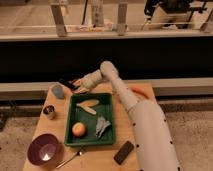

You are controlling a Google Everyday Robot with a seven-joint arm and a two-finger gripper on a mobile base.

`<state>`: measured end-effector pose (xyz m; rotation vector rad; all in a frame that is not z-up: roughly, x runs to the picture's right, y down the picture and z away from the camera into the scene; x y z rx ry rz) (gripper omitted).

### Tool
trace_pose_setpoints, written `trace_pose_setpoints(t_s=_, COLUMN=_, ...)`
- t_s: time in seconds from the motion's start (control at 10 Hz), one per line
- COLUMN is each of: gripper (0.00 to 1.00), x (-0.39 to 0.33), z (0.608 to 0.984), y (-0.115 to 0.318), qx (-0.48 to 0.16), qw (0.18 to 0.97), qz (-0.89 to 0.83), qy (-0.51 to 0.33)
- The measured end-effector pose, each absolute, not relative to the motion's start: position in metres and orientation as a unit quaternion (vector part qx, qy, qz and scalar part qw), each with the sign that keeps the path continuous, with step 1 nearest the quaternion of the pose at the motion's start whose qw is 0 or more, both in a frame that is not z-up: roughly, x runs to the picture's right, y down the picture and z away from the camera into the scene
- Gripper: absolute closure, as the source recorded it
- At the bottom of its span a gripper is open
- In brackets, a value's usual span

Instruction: Wipe red bowl with brush

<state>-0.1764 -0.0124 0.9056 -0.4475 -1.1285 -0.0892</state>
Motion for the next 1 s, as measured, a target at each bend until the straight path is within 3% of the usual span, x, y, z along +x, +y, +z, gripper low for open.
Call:
trace_pose_setpoints(t_s=0.7, gripper=1.00, x=-0.176, z=0.937, y=-0.044, qx=-0.185, qw=0.836, qz=-0.023, qy=-0.516)
trace_pose_setpoints(t_s=1.0, gripper=1.00, x=-0.206, z=0.932, y=-0.041, qx=-0.186, qw=0.825, qz=-0.039, qy=-0.533)
